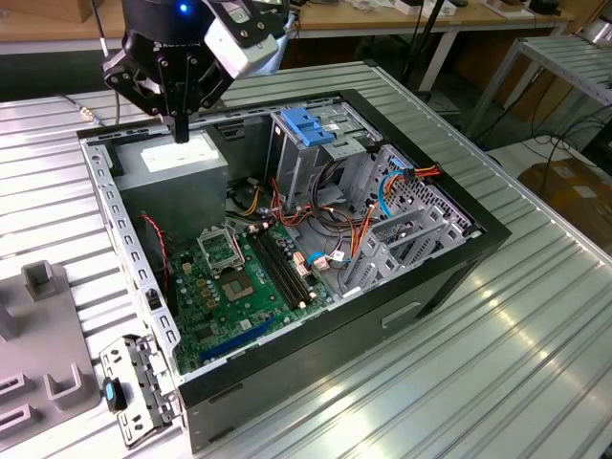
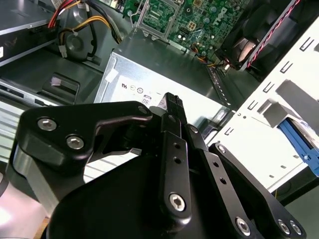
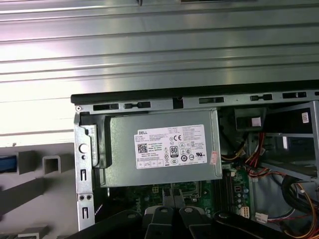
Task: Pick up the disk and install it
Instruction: 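Reach for the disk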
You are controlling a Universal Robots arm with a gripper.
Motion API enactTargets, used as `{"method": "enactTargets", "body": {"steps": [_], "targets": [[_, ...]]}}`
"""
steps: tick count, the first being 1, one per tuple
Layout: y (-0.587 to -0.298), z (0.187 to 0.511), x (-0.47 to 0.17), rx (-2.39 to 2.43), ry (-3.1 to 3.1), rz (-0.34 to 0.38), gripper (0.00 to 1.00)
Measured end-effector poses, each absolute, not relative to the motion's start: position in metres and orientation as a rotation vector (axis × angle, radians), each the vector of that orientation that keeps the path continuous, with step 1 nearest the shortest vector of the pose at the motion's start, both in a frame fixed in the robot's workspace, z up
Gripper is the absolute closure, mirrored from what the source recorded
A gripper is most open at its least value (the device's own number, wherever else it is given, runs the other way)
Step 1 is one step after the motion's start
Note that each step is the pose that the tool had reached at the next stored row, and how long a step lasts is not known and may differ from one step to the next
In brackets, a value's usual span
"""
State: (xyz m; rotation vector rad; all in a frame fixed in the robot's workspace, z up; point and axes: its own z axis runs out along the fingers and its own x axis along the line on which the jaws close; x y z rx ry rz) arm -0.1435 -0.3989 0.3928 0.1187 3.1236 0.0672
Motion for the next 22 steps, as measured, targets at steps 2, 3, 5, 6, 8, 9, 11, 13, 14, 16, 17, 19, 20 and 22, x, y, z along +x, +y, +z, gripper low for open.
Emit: {"method": "enactTargets", "body": {"steps": [2, 3, 5, 6, 8, 9, 11, 13, 14, 16, 17, 19, 20, 22], "targets": [[-0.3989, 0.3927, -0.1439, 0.119, 3.124, 0.067, 0.89], [-0.3989, 0.3928, -0.1441, 0.119, 3.124, 0.067, 0.89], [-0.3989, 0.3928, -0.1445, 0.119, 3.124, 0.067, 0.89], [-0.3989, 0.3927, -0.1448, 0.119, 3.124, 0.067, 0.89], [-0.3989, 0.3927, -0.1455, 0.119, 3.125, 0.067, 0.89], [-0.3989, 0.3927, -0.1458, 0.119, 3.125, 0.067, 0.89], [-0.3989, 0.3927, -0.1465, 0.119, 3.125, 0.067, 0.89], [-0.3989, 0.3927, -0.1471, 0.119, 3.125, 0.067, 0.89], [-0.3989, 0.3927, -0.1474, 0.119, 3.125, 0.067, 0.89], [-0.3989, 0.3926, -0.1481, 0.119, 3.125, 0.067, 0.89], [-0.3989, 0.3926, -0.1487, 0.119, 3.125, 0.067, 0.89], [-0.3989, 0.3926, -0.1498, 0.119, 3.126, 0.067, 0.89], [-0.3989, 0.3926, -0.1502, 0.119, 3.126, 0.067, 0.89], [-0.3989, 0.3926, -0.1515, 0.119, 3.126, 0.067, 0.89]]}}
